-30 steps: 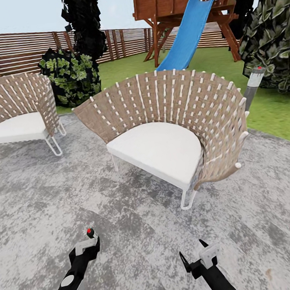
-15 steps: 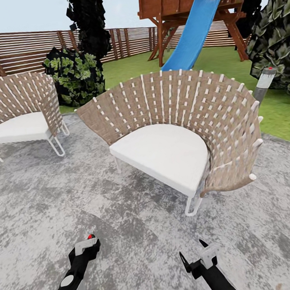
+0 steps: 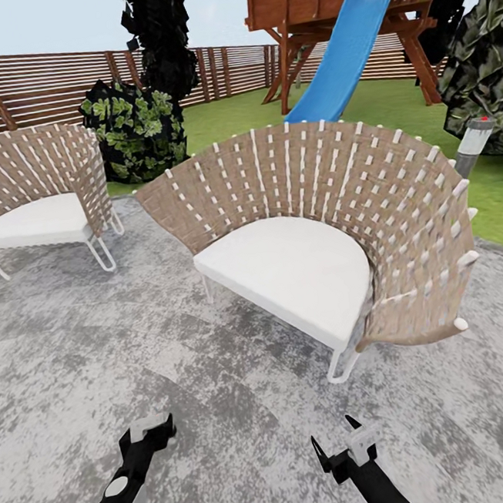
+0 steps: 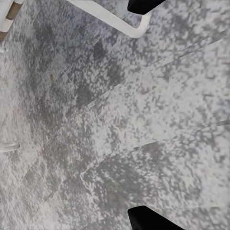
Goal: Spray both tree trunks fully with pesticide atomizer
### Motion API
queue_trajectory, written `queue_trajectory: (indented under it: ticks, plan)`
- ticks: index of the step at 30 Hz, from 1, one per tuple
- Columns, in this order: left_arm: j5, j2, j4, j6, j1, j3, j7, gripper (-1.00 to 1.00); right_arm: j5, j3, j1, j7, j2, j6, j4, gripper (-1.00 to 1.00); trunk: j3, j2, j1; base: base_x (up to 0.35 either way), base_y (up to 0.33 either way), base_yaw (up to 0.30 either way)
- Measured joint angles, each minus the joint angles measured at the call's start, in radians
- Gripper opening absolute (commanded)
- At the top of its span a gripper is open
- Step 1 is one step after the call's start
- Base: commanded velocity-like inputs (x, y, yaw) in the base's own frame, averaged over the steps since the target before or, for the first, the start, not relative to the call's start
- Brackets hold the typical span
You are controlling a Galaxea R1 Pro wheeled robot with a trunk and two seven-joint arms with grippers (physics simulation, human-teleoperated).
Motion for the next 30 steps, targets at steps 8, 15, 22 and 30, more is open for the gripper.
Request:
queue_trajectory:
  ticks: [8, 15, 22, 30]
  plan:
    - [0.002, -0.001, -0.003, -0.003, -0.002, -0.005, 0.0, 1.0, 0.0, 0.0, 0.0, 0.0, 0.0, -0.001, 0.0, 1.0, -0.005, 0.0, 0.001, 0.002, 0.0, 0.003]
    - [0.0, -0.002, -0.004, -0.004, -0.003, -0.007, -0.001, 1.0, 0.0, -0.001, 0.0, 0.0, 0.0, -0.001, 0.001, 1.0, -0.041, -0.002, 0.004, 0.0, 0.0, 0.0]
    - [0.0, -0.003, -0.004, -0.005, -0.005, -0.007, -0.002, 1.0, 0.0, -0.002, 0.0, -0.001, 0.0, -0.001, 0.001, 1.0, -0.079, -0.003, 0.007, 0.0, 0.0, 0.0]
    - [-0.003, -0.003, -0.031, -0.004, -0.004, -0.007, -0.002, 1.0, 0.0, -0.003, 0.0, -0.002, 0.0, -0.001, 0.002, 1.0, -0.122, -0.005, 0.01, 0.0, 0.0, 0.0]
